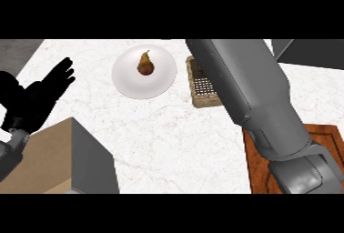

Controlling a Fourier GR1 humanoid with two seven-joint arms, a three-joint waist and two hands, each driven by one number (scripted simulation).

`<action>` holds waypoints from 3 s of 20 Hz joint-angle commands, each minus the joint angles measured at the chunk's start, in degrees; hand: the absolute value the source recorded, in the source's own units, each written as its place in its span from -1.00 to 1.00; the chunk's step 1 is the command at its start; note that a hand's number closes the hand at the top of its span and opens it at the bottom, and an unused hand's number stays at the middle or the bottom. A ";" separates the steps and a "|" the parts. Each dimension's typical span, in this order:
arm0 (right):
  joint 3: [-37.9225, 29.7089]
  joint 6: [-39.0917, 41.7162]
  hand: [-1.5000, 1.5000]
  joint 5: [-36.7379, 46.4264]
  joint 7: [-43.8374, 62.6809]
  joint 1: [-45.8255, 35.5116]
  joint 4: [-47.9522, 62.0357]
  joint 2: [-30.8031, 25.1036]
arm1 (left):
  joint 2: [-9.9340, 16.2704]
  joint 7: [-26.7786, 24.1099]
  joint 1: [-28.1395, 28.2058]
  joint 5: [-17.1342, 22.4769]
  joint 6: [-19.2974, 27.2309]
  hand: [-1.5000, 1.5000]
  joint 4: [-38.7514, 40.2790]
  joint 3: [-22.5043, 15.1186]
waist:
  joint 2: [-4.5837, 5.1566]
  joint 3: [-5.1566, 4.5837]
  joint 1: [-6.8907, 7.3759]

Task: Pick the can from the cutting board and place it in the basket

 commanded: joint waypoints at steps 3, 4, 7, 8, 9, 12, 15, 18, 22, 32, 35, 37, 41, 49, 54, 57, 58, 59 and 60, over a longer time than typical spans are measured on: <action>-2.64 4.67 1.00 10.43 17.27 -9.57 8.09 -2.09 | -2.60 -1.24 1.63 0.73 1.45 0.00 0.95 -0.29 | 0.07 -0.74 -0.78; -2.72 5.35 1.00 11.90 18.47 -10.04 9.36 -1.57 | -3.37 -1.96 1.92 0.31 1.61 0.00 1.01 -1.05 | 0.31 -0.76 -1.15; -4.40 7.40 1.00 15.41 20.78 -12.43 12.48 -1.99 | -2.77 -2.53 2.15 0.77 2.04 0.00 1.35 -0.78 | 0.51 -0.66 -0.94; -5.46 6.76 1.00 16.72 20.81 -12.27 12.88 -1.97 | -2.91 -2.26 1.98 1.10 2.55 0.00 1.83 -0.56 | 0.39 -0.49 -2.06; -6.55 8.07 1.00 17.34 20.83 -13.37 13.82 -2.03 | -2.46 -1.72 1.36 1.20 2.53 0.00 1.28 -0.62 | 0.33 -0.42 -2.04; -8.97 8.19 1.00 20.15 20.87 -14.54 15.24 -1.96 | -3.28 -3.42 2.50 1.17 3.09 0.00 1.95 -1.02 | 0.57 -0.42 -2.41; -12.05 9.88 1.00 22.02 20.88 -16.41 15.75 -0.92 | -3.51 -3.63 2.67 1.20 4.12 0.00 2.80 -1.16 | 0.14 -0.27 -3.66; -13.89 9.82 1.00 25.44 20.89 -15.24 16.83 -0.12 | -3.07 -4.82 3.87 1.89 3.96 0.00 2.67 -0.96 | 0.02 -0.22 -3.86; -17.10 6.42 1.00 28.57 20.88 -13.38 14.93 1.04 | -2.63 -5.02 3.68 2.90 3.35 0.00 2.83 -0.40 | 0.02 -0.09 -4.85; -24.20 1.07 -1.00 36.10 20.85 -3.23 8.78 1.08 | -0.81 -5.64 4.00 4.29 3.10 0.00 2.56 0.25 | -0.03 0.01 -5.00; -25.51 2.20 -1.00 38.44 20.86 -4.07 7.89 1.10 | -2.68 -6.46 4.15 3.17 4.01 0.00 4.15 -0.97 | 0.08 -0.01 -5.22; -24.83 1.24 -1.00 37.75 20.86 -4.18 8.24 1.11 | -2.98 -6.23 3.04 3.30 3.20 0.00 3.90 -1.05 | -0.09 -0.02 -4.14; -23.64 -3.84 -1.00 39.47 20.86 -2.30 6.14 1.12 | -3.59 -6.17 3.42 3.06 3.88 0.00 3.75 -1.78 | -0.31 0.07 -4.35; -26.95 -6.74 -1.00 46.88 20.85 -3.51 -10.89 1.13 | -1.91 -5.62 5.00 4.15 4.18 0.00 3.87 -1.67 | -1.65 0.07 -5.93; -25.36 -3.58 -1.00 45.47 20.89 -1.41 -18.81 1.14 | -1.70 -5.35 5.37 4.42 3.23 0.00 3.18 -2.12 | -2.45 0.12 -5.08; -23.56 -0.67 -1.00 42.10 20.92 -0.15 -22.74 1.15 | -2.32 -6.20 5.65 4.35 3.00 0.00 4.45 -1.99 | -2.79 0.07 -5.03; -22.95 1.43 -1.00 41.42 20.93 0.58 -23.92 1.15 | -2.27 -5.89 4.92 4.02 3.54 0.00 4.94 -1.85 | -2.92 0.10 -5.80; -22.57 2.88 -1.00 39.31 20.94 1.09 -24.35 1.15 | -2.53 -5.83 4.59 4.07 3.42 0.00 5.68 -1.75 | -2.68 0.08 -5.74; -21.20 4.57 -1.00 38.40 20.95 0.97 -25.07 1.15 | -2.26 -6.02 5.24 4.34 2.84 0.00 5.06 -1.89 | -3.05 0.05 -5.06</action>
